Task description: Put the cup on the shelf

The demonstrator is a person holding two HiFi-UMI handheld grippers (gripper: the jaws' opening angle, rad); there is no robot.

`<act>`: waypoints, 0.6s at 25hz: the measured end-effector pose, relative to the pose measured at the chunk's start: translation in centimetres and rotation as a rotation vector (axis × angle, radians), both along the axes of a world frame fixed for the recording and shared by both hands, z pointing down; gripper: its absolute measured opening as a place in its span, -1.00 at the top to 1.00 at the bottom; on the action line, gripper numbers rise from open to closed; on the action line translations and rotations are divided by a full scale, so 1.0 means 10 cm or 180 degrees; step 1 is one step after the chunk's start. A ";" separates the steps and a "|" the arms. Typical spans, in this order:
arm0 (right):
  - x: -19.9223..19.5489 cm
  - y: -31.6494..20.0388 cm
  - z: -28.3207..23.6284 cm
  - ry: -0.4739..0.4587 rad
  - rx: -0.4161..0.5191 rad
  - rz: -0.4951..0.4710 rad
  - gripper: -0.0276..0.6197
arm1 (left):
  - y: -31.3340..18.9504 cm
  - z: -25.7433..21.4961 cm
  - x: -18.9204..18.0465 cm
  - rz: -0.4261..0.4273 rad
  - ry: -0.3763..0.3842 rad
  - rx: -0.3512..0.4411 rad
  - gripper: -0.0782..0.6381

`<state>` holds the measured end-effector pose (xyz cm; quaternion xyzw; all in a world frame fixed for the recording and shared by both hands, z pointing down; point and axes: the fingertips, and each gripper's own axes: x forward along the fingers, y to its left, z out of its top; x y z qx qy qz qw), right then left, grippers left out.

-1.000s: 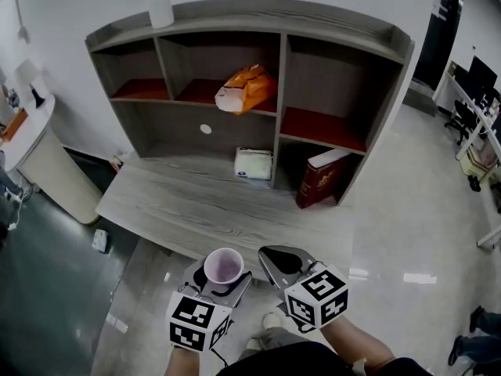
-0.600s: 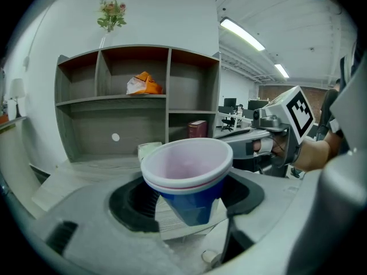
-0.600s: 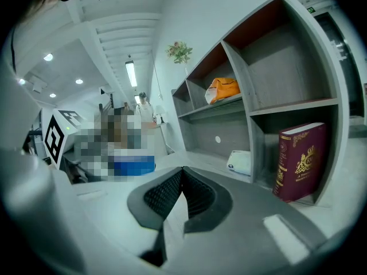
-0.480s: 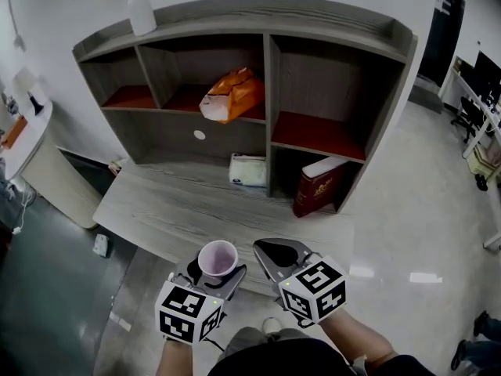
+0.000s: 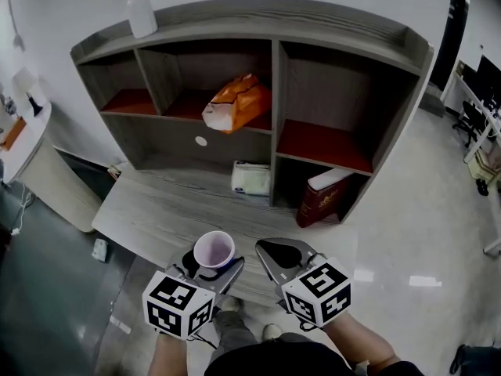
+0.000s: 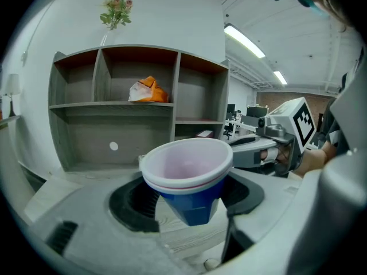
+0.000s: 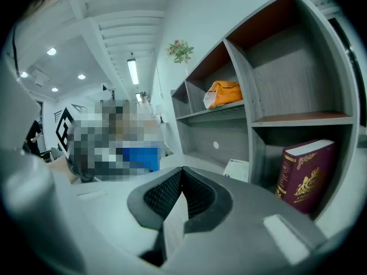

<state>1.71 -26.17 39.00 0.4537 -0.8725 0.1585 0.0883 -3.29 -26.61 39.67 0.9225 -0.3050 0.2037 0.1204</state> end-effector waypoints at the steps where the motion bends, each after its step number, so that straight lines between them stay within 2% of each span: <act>1: 0.00 -0.04 -0.01 0.0006 0.0000 0.0013 0.92 | -0.06 -0.04 0.00 0.0037 0.0030 0.0004 -0.05; 4: 0.00 -0.20 -0.03 0.0032 -0.0003 0.0084 0.92 | -0.29 -0.16 0.00 0.0141 0.0114 0.0025 -0.05; 15: -0.28 -0.91 -0.25 -0.0021 0.0012 0.0261 0.92 | -1.19 -0.54 -0.21 0.0452 -0.0005 0.0229 -0.05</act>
